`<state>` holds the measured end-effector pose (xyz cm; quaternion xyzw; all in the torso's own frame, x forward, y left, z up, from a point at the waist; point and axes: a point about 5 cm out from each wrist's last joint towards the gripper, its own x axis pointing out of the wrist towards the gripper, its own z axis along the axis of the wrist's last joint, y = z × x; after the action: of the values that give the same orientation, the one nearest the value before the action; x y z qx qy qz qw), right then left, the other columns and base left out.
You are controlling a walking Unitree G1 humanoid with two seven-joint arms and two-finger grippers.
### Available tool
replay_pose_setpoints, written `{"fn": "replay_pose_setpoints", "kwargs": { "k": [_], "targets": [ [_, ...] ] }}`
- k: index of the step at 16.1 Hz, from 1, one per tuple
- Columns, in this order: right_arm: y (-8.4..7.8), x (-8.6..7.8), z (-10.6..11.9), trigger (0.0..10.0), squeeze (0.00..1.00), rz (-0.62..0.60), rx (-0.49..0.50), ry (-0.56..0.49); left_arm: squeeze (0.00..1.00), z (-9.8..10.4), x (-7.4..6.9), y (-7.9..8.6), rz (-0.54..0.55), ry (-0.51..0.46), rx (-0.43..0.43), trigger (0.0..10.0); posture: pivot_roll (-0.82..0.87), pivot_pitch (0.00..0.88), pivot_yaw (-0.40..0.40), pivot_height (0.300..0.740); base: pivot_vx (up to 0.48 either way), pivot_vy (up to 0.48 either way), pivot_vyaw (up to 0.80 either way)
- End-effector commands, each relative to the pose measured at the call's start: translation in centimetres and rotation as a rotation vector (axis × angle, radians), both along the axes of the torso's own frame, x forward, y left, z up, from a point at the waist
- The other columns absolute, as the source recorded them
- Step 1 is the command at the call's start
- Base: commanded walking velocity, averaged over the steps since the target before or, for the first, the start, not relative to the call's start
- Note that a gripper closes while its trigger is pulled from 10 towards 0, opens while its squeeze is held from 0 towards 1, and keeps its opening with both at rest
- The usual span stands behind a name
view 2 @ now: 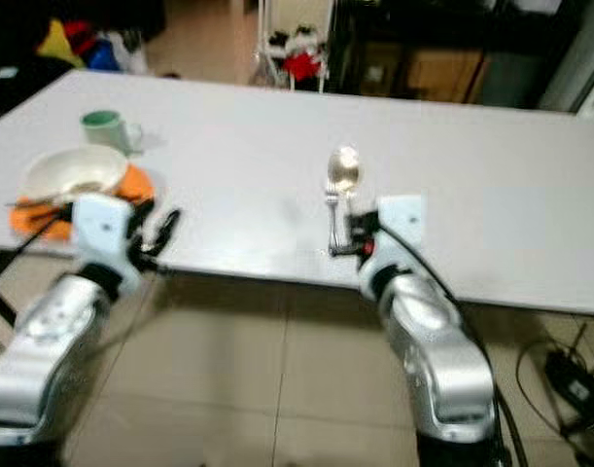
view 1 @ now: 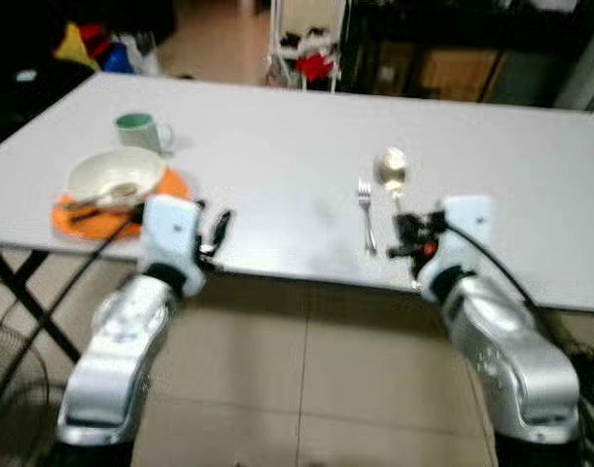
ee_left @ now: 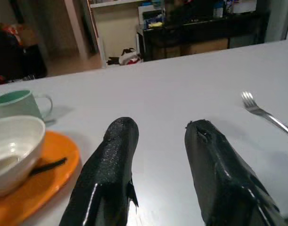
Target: Setting the table
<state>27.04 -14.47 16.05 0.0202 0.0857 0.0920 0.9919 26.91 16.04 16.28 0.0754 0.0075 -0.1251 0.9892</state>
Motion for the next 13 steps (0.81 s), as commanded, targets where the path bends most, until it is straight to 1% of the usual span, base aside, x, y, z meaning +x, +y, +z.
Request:
{"fn": "replay_pose_setpoints", "kwargs": {
  "k": [1,4,8,11,12,13],
  "targets": [
    [-1.2,0.0,0.0,10.0,0.0,-0.058,-0.017,0.004,0.0,0.4,0.0,-1.1,-0.051,-0.006,-0.01,10.0,0.08,0.0,0.025,0.74,0.398,0.0,0.0],
    [-1.1,-0.2,-0.3,10.0,0.0,-0.059,-0.026,0.02,0.0,0.3,0.1,-1.2,-0.062,0.0,-0.007,10.0,0.07,0.0,0.033,0.74,0.395,0.0,0.0],
    [-0.9,-0.4,-0.7,10.0,0.0,-0.036,-0.041,0.051,0.0,0.3,-0.1,-1.3,-0.07,0.006,-0.008,10.0,0.07,0.0,0.027,0.74,0.396,0.0,-0.62],
    [-0.2,-0.2,-1.0,10.0,0.0,0.027,-0.056,0.078,0.0,0.4,-0.2,-1.2,-0.057,0.005,-0.012,10.0,0.09,0.0,0.018,0.74,0.384,0.0,0.0],
    [0.0,0.0,-1.1,10.0,0.0,0.046,-0.055,0.088,0.0,0.5,-0.3,-0.9,-0.044,-0.003,-0.026,10.0,0.09,0.0,0.015,0.74,0.289,0.0,0.0],
    [0.4,0.1,-1.3,10.0,0.0,0.063,-0.053,0.105,0.0,0.5,-0.4,-0.3,-0.027,-0.004,-0.019,10.0,0.11,0.0,0.007,0.74,0.0,0.0,0.0]
  ]
}}
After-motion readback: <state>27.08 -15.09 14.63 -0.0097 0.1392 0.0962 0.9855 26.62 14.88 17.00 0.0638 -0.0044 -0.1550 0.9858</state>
